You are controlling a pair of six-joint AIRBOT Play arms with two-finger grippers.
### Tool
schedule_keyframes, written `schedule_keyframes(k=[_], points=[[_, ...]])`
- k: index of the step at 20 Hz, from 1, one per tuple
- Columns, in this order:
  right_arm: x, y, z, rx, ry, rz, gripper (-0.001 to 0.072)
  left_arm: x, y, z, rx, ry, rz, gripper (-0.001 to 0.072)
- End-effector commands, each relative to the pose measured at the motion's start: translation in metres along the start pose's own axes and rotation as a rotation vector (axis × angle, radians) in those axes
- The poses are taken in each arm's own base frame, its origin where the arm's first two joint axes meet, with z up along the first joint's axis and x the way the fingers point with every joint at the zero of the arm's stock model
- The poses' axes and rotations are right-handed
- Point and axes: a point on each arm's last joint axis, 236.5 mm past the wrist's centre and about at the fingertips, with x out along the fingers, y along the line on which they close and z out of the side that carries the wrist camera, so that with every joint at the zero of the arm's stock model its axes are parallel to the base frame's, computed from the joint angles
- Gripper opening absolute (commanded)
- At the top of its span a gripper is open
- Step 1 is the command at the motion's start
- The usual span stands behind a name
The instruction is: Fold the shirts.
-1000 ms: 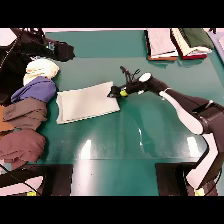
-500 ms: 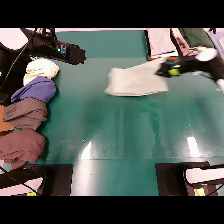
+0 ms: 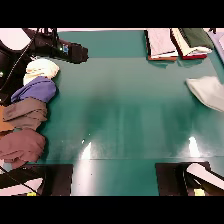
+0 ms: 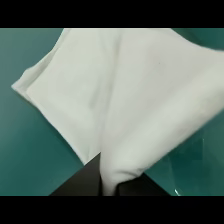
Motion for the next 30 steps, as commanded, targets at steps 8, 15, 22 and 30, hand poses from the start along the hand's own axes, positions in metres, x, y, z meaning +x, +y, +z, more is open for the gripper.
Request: schedule_keyframes(k=[8,15,22,30], points=[[-0.029,-0.093,-0.018,-0.041,0.025,-0.248,0.0182,0.0,0.0,-0.002,-0.006,0.007,-0.001,0.0022],[-0.067,-0.048,0.05,-0.122,-0.105,-0.201,0.0596,0.001,0.0,-0.002,-0.007,0.006,-0.002,0.0022],[-0.047,0.165,-0.046,-0.332,0.086,0.291,0.0594,0.001,0.0,0.002,-0.008,-0.008,-0.002,0.0022],[-0.107,0.3,-0.215,-0.749,0.293,0.646,0.0017,-0.001,0.001,0.026,-0.008,-0.109,0.003,0.0022]])
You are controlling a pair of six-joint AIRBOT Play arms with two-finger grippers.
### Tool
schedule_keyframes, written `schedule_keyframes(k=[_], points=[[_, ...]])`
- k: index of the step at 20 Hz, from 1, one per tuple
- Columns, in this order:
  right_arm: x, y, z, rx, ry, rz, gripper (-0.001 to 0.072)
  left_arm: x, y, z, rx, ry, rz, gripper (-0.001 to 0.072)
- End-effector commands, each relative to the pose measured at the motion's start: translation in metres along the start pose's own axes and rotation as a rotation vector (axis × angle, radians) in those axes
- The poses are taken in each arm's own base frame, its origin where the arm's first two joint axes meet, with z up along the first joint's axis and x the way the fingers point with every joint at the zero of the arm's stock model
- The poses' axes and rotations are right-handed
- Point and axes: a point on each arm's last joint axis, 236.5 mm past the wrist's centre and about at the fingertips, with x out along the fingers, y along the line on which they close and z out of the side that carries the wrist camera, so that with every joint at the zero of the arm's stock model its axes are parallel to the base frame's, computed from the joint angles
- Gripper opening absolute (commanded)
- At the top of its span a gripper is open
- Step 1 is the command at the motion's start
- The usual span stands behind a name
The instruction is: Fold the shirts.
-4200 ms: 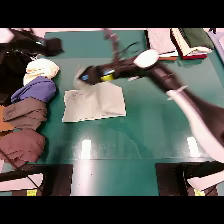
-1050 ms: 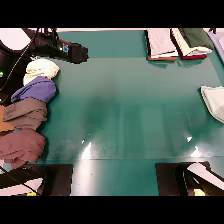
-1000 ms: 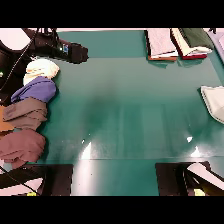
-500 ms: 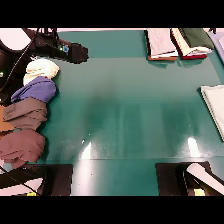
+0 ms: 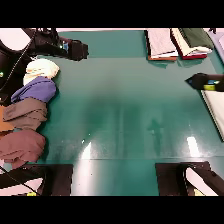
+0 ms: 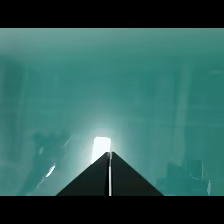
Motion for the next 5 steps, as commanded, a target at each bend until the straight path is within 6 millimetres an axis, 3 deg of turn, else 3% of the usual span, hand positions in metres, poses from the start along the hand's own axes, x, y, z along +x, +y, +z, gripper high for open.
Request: schedule_keyframes(k=[1,5], points=[[0.01,0.074,-0.027,-0.142,0.065,0.141,0.0017,0.0,0.0,0.011,0.0,-0.048,0.002,0.0022],[0.012,0.099,-0.037,-0.19,0.086,0.189,0.0017,-0.001,0.001,0.019,0.0,-0.082,0.003,0.0022]])
